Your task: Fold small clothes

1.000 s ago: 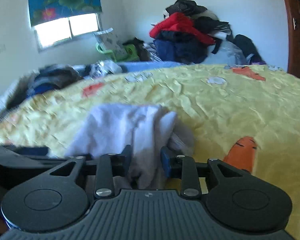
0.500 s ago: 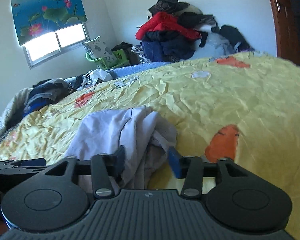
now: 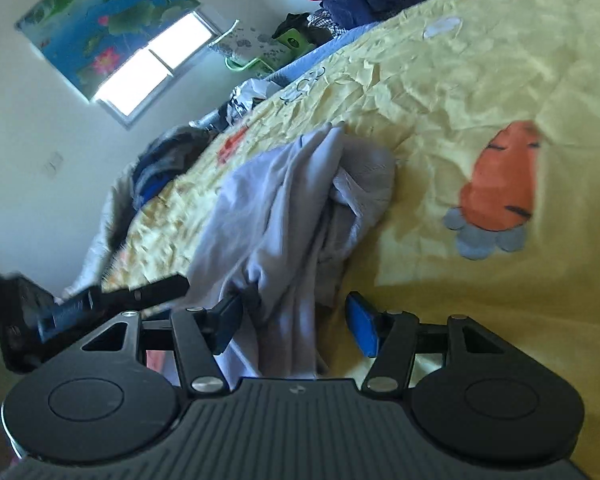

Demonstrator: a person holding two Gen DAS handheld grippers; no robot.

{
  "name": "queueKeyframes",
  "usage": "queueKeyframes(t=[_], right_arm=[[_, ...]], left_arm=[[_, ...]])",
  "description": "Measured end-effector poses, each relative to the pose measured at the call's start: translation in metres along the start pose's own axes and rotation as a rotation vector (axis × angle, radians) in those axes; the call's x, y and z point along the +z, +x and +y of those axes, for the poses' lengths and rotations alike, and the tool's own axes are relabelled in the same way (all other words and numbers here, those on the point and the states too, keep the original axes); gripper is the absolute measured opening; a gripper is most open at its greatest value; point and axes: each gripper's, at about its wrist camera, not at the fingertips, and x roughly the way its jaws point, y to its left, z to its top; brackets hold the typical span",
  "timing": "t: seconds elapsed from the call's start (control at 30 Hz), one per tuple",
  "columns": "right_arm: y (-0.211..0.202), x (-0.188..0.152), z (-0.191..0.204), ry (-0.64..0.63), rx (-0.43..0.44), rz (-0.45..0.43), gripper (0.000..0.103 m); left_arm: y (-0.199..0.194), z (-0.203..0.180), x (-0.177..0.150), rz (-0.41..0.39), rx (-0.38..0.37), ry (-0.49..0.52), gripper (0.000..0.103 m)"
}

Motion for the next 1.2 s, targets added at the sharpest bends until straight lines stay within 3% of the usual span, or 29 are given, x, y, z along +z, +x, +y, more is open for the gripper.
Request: queueKeyframes(t=[0.07, 0.2, 0.3, 0.43, 0.6, 0.67, 0.7, 0.73, 0.77, 0.8, 0.83, 0.9, 1.0, 1.2], right_arm=[[0.005, 0.005, -0.006, 0.064, 0.052, -0.009, 0.077], [0.011, 0.014, -0.008, 0.112, 0.109, -0.041, 0.089], [0.013, 0.02, -0.008, 0.143, 0.137, -0.035, 0.098], [0.01, 0.023, -0.014, 0.128, 0.154, -0.014, 0.091], [0.03, 0.027, -0.001, 0.059, 0.069, -0.011, 0.08], [0.041, 0.028, 0.005, 0.04, 0.055, -0.022, 0.067], [0.047, 0.029, 0.008, 0.028, 0.04, -0.025, 0.063], [0.051, 0.029, 0.01, 0.023, 0.024, -0.023, 0.048], [0.054, 0.029, 0.011, 0.018, -0.006, -0.029, 0.038], [0.054, 0.027, 0.011, 0.017, -0.026, -0.039, 0.038], [0.053, 0.026, 0.009, 0.033, -0.02, -0.05, 0.036], [0.051, 0.022, 0.005, 0.063, -0.011, -0.074, 0.034], [0.047, 0.015, 0.005, 0.081, -0.008, -0.104, 0.033], [0.041, 0.015, 0.037, -0.007, 0.03, -0.16, 0.032]], left_arm=[[0.002, 0.002, 0.001, 0.0, -0.028, -0.006, 0.096], [0.01, 0.007, 0.005, -0.011, -0.091, -0.081, 0.101], [0.014, 0.003, 0.007, -0.011, -0.083, -0.067, 0.101], [0.016, -0.002, 0.002, -0.02, -0.076, -0.004, 0.101], [0.021, -0.006, -0.004, -0.045, -0.111, 0.012, 0.101], [0.022, -0.008, -0.005, -0.051, -0.106, 0.028, 0.1], [0.022, -0.01, -0.006, -0.057, -0.098, 0.035, 0.097], [0.022, -0.011, -0.007, -0.065, -0.08, 0.045, 0.092], [0.022, -0.013, -0.009, -0.071, -0.054, 0.059, 0.077], [0.022, -0.014, -0.01, -0.078, -0.013, 0.077, 0.053], [0.022, -0.014, -0.01, -0.083, 0.018, 0.083, 0.046], [0.019, -0.006, -0.01, -0.096, -0.003, 0.042, 0.031], [0.011, -0.006, -0.011, -0.122, 0.002, 0.042, 0.023], [-0.021, -0.021, -0.005, -0.215, 0.044, 0.136, 0.021]])
